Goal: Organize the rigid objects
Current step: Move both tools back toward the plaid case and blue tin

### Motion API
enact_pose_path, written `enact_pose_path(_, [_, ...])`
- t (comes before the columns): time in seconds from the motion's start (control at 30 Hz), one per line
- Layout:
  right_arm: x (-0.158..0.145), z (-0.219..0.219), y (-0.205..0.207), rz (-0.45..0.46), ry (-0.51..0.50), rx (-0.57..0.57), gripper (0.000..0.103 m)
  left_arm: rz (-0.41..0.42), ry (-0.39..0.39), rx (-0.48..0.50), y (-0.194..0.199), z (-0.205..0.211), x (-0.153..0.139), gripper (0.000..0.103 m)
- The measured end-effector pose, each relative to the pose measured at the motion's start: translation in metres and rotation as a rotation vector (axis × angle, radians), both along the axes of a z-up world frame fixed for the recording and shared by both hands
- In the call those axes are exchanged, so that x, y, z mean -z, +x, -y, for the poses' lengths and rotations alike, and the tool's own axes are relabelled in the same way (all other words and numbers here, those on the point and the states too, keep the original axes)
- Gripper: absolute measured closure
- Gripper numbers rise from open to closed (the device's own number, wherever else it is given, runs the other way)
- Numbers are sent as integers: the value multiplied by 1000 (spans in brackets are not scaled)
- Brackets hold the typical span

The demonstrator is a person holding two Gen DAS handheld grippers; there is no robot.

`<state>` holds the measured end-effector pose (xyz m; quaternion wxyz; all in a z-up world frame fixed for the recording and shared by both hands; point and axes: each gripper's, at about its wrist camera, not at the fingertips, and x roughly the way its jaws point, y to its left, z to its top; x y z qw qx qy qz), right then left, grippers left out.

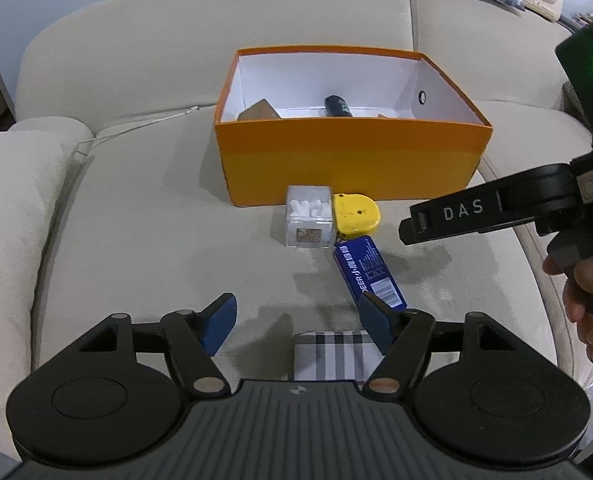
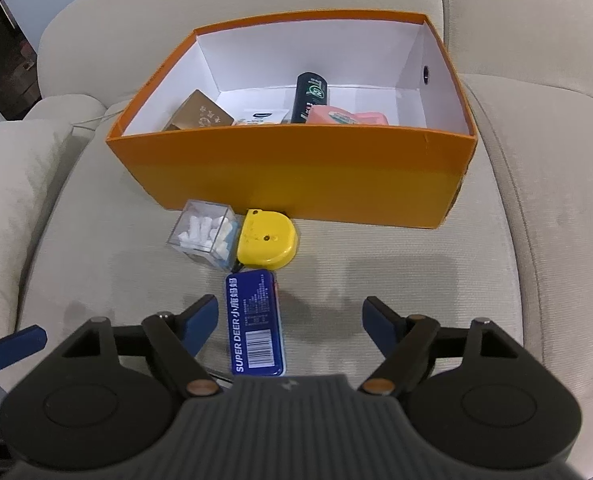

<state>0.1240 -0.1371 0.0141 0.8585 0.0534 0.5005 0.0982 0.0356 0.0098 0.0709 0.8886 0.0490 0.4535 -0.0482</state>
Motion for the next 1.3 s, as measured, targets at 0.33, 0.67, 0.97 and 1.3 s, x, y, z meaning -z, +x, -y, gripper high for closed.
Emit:
enact_pose_path(0.33, [9, -1, 8, -13, -28, 8, 20, -39, -1, 10, 7, -3, 14, 20])
enact_pose_path(0.67, [26, -4, 17, -52, -23, 3, 19, -143, -71, -64, 18, -20, 34, 18])
enact_pose_path(0.97, [30, 7, 21, -61, -24, 20, 15, -428, -300, -158, 6, -13, 85, 18])
enact_pose_path(1.3, [43, -12, 23, -74, -68, -104, 15, -526, -592, -530, -12, -30, 124, 18])
